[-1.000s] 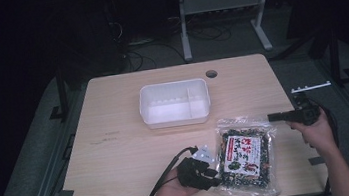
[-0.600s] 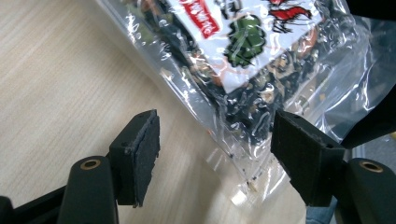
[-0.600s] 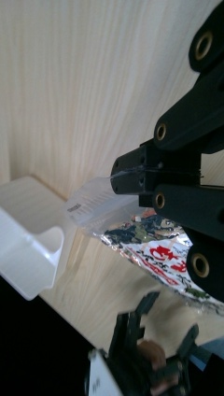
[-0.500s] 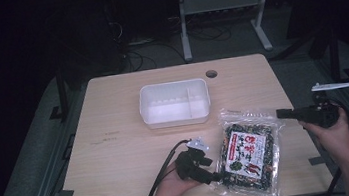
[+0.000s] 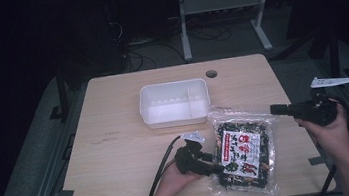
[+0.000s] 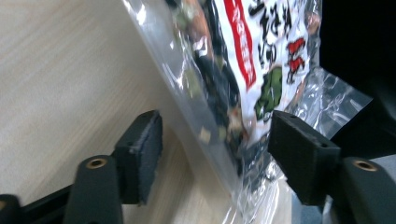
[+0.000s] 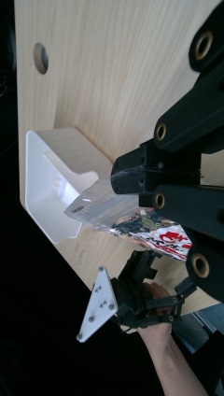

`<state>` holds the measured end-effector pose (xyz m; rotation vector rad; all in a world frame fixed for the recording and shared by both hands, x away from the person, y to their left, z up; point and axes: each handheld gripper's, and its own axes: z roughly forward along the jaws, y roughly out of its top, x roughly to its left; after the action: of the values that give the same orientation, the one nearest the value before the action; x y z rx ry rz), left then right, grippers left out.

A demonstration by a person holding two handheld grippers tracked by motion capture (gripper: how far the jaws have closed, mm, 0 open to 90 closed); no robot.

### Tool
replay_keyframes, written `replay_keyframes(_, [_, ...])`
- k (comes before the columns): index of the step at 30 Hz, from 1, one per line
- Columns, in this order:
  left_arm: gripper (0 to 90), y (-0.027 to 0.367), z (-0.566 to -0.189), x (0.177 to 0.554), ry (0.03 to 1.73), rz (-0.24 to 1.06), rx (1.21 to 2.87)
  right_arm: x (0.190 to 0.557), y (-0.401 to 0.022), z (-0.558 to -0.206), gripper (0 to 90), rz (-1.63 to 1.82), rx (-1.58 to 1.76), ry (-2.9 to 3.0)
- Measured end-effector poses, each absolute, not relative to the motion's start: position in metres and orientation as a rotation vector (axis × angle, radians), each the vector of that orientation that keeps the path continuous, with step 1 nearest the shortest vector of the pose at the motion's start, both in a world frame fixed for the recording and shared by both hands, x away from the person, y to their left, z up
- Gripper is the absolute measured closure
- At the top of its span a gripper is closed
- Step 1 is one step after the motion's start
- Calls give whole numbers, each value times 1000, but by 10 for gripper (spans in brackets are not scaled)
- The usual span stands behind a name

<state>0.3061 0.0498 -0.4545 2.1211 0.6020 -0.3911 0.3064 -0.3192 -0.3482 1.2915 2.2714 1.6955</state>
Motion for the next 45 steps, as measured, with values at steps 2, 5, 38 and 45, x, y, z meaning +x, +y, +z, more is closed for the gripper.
replay_keyframes(2, [431,49,-453,307,592,-396,2123,306,-315,-345,897,1701,1259,2284])
replay_keyframes(5, [487,49,-452,308,590,-415,2101,304,-307,-338,896,1699,1213,2291])
replay_keyframes(38, [700,53,-435,294,483,-268,2114,310,-277,-386,503,1698,1079,2540])
replay_keyframes(45, [655,58,-433,295,486,-232,2115,310,-275,-379,682,1756,1066,2601])
